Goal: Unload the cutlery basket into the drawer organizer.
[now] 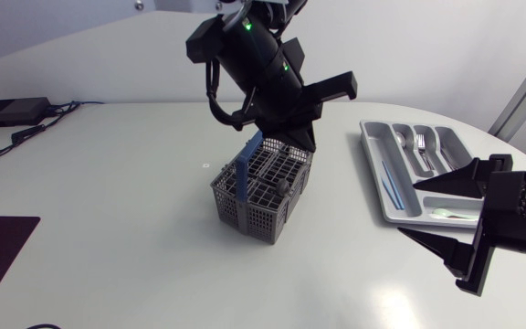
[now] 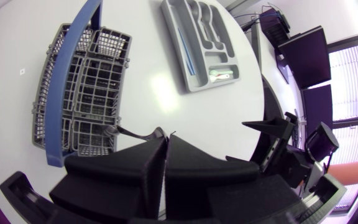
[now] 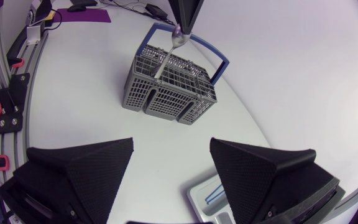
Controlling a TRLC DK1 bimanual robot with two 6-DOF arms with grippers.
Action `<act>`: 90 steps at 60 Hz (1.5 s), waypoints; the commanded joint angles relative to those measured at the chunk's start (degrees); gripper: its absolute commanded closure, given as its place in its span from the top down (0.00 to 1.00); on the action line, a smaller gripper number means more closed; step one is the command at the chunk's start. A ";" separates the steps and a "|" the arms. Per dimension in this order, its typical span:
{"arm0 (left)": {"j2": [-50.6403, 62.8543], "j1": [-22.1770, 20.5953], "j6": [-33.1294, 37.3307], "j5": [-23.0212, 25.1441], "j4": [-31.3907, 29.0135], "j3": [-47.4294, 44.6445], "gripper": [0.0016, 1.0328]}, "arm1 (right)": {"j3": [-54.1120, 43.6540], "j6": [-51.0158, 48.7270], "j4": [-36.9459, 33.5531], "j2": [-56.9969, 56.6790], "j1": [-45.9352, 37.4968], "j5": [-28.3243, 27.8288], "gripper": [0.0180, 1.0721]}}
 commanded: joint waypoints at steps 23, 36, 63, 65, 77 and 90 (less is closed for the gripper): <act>-4.74 0.07 7.07 11.69 3.57 -3.55 0.13 | 1.14 7.09 -0.42 -2.61 6.92 -1.31 0.84; -5.36 -1.86 11.90 14.94 3.13 -4.25 0.13 | 2.28 12.54 1.69 -0.68 11.31 -1.49 0.84; -6.41 -6.78 26.40 18.11 -3.02 -3.73 0.13 | 5.80 17.28 3.10 5.30 16.15 -4.74 0.77; -6.41 -7.13 27.72 18.11 -4.16 -3.20 0.13 | 5.88 17.02 2.75 5.30 16.41 -5.09 0.75; -6.59 -8.98 34.14 18.11 -9.09 -2.67 0.13 | 7.20 14.56 -1.56 5.30 19.13 -6.06 0.62; -7.73 -9.07 37.04 18.11 -10.23 -3.02 0.13 | 7.64 11.75 -6.39 4.77 22.12 -6.50 0.42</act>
